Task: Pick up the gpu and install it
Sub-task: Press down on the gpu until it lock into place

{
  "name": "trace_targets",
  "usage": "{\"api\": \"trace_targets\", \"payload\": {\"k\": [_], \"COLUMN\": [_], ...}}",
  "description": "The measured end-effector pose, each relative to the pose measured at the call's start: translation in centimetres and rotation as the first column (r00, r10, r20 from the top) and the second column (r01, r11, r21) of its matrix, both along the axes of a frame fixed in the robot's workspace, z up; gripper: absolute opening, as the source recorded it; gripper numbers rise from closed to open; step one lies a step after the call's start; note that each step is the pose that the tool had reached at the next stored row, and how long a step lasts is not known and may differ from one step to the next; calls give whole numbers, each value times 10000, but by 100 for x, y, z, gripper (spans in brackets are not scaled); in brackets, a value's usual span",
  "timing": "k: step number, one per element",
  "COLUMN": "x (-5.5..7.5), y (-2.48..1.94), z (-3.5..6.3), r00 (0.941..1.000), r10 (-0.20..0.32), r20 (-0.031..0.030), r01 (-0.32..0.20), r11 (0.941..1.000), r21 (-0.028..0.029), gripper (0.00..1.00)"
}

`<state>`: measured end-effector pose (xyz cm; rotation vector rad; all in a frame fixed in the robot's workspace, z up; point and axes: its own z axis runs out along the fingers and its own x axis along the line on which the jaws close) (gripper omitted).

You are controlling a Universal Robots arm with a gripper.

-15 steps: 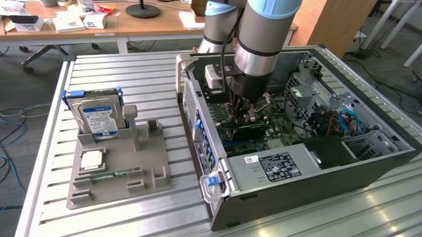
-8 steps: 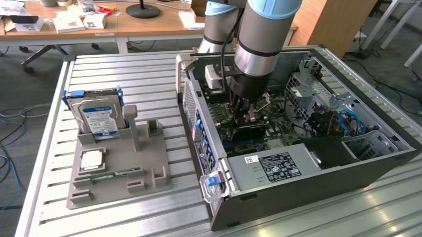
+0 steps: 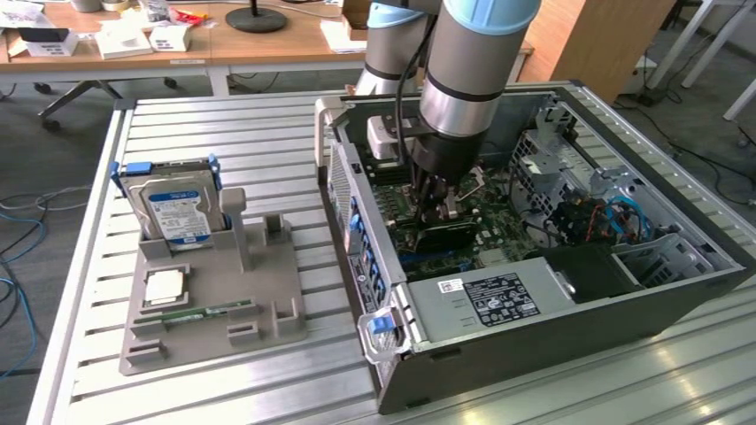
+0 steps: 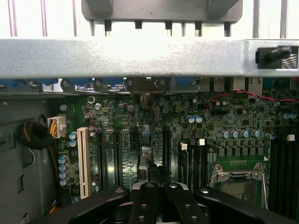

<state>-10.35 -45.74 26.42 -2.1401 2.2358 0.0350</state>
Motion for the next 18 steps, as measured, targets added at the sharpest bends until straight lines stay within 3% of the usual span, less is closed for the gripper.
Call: {"api": "trace_targets", "payload": {"k": [18], "x": [2], "y": [0], "z": [-10], "r00": [10000], "r10": [-2], "r20": [-2], "r01": [2], "r11": [10000], "r21": [0], "gripper": [11]}}
